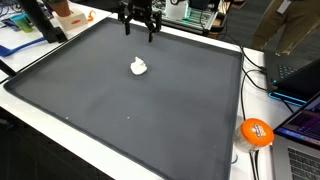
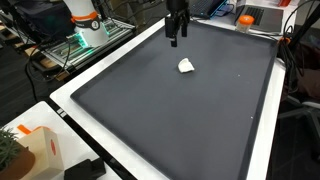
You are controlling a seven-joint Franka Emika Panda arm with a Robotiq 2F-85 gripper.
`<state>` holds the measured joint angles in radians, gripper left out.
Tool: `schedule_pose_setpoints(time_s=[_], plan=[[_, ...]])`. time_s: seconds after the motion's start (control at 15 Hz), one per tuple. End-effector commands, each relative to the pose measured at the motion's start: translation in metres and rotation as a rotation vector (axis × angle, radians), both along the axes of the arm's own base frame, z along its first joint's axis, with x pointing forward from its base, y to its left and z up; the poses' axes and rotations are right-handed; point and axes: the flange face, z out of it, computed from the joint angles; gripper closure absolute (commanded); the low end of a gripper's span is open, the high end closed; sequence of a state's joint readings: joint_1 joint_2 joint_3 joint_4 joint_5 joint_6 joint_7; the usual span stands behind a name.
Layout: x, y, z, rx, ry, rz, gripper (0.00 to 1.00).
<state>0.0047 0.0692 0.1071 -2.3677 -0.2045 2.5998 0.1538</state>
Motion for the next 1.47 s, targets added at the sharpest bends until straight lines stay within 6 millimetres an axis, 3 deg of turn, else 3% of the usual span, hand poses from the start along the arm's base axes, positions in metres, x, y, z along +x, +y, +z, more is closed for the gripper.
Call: schedule_pose_setpoints(time_s=[0.0, 0.2, 0.47, 0.87, 1.4], plan=[[0.039, 0.019, 0.009, -0.068, 0.147, -0.009, 0.0], [0.073, 0.045, 0.02, -0.1, 0.239, 0.013, 0.0], [0.115, 0.067, 0.007, -0.079, 0.247, 0.046, 0.0], [0.143, 0.068, -0.027, -0.2, 0.427, -0.004, 0.0], [0.164, 0.072, -0.061, -0.242, 0.552, -0.017, 0.0]])
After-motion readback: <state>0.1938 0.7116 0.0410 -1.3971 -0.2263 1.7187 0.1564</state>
